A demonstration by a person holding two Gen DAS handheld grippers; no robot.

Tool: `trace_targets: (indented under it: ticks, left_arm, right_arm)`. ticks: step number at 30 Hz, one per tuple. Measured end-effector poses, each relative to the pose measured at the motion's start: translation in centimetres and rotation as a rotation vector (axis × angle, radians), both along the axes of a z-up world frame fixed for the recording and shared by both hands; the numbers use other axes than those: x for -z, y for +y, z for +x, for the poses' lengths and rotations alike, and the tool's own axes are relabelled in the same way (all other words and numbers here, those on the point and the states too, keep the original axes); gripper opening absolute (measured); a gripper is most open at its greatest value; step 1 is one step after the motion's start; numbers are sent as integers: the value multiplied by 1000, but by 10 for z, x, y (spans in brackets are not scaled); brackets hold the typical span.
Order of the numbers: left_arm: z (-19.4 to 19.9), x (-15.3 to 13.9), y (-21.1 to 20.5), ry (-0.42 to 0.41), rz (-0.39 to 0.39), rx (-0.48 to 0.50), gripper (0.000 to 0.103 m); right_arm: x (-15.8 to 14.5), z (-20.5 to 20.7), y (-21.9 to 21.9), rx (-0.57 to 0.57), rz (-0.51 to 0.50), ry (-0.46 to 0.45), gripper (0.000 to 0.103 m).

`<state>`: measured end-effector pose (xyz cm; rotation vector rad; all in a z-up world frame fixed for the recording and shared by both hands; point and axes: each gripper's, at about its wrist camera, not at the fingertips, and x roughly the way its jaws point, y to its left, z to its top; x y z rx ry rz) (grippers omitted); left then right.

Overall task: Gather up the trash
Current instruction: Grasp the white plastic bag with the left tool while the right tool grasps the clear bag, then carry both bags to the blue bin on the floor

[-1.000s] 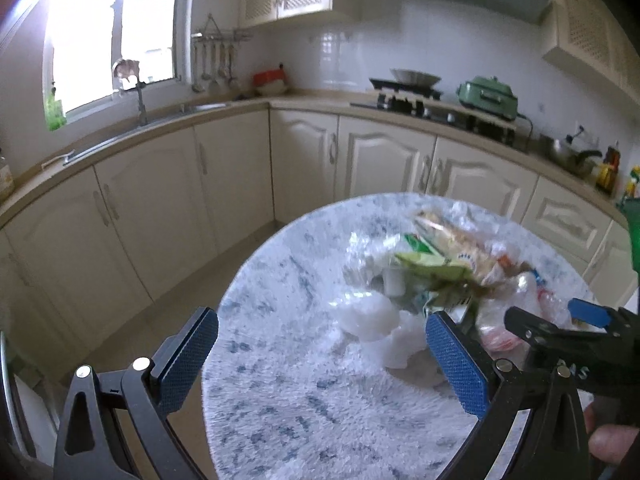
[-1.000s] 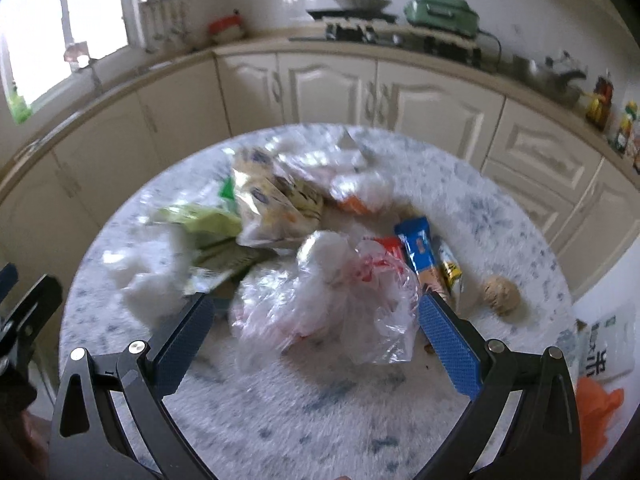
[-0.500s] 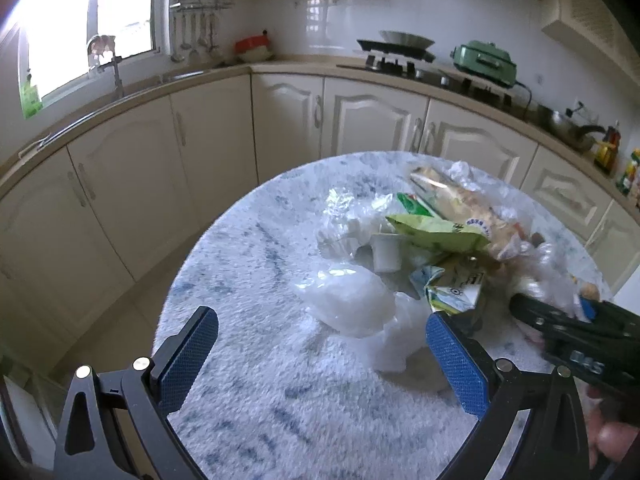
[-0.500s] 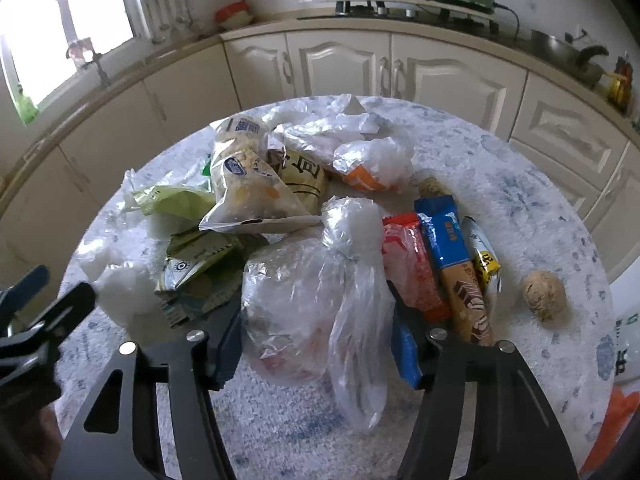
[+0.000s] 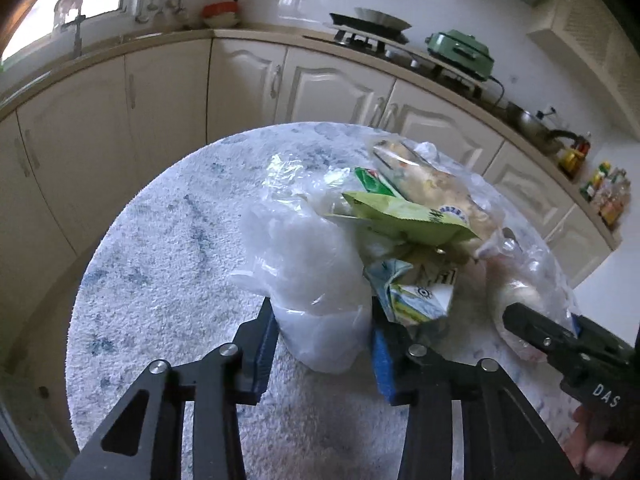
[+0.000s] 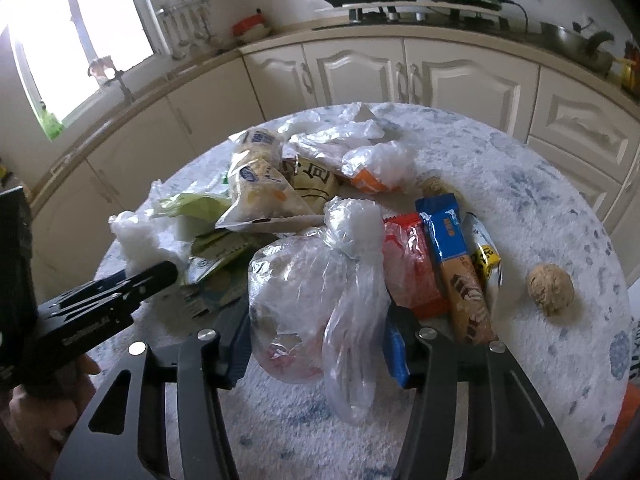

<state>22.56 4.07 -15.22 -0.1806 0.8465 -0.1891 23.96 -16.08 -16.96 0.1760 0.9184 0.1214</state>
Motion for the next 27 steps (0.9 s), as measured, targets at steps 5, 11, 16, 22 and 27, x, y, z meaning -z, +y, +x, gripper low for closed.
trace_targets:
  ticks: [5, 11, 16, 22, 27]
  left_arm:
    - [-24, -8, 0, -54, 25, -14, 37]
    - [-72, -29, -19, -166, 79, -19, 37]
    - [-103, -56, -54, -242, 64, 53, 37]
    - [-114, -71, -121, -279, 38, 197, 37]
    - [-107, -71, -198, -269, 13, 359, 37]
  right_arm:
    - [-6, -18, -7, -8, 32, -32, 54]
    - [-25, -43, -17, -18, 78, -103, 54]
    - [-55, -67, -33, -13, 96, -193, 54]
    - [-92, -102, -91, 68, 103, -287, 54]
    - [-107, -143, -168, 226, 59, -319, 54]
